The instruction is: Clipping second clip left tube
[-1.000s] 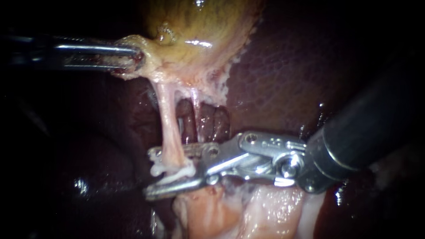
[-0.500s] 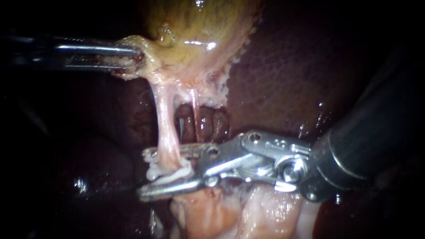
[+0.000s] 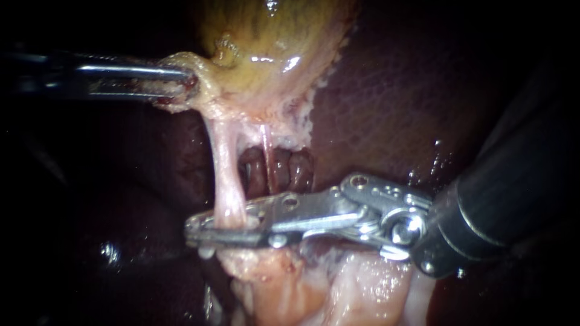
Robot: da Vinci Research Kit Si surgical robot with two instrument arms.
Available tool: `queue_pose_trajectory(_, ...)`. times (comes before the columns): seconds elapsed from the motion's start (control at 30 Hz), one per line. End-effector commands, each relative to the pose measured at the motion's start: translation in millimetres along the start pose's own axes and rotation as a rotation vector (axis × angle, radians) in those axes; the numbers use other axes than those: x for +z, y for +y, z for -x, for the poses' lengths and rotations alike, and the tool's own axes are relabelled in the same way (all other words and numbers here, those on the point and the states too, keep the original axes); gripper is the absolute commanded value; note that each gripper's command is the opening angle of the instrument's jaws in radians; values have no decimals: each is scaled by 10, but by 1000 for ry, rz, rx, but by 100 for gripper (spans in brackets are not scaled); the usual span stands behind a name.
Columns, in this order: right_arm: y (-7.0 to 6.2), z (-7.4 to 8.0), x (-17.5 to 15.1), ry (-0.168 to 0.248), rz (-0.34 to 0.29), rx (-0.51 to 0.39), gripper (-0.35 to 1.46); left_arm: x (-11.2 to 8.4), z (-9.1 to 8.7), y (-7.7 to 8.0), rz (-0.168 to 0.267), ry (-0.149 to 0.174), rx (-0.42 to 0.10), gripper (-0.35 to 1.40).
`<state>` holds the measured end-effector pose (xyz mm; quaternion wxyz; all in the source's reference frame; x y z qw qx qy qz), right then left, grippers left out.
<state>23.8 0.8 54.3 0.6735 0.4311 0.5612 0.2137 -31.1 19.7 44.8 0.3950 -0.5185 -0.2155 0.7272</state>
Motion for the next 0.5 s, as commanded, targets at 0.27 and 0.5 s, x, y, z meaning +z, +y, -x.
queue_pose_trajectory(0.27, 3, 1, -1, -23, 5, -3, -35, 0, 0, 0, -1, 0, 0, -35)
queue_pose_trajectory(0.5, 9, 3, -4, -23, 5, -4, -35, 0, 0, 0, -1, 0, 0, -35)
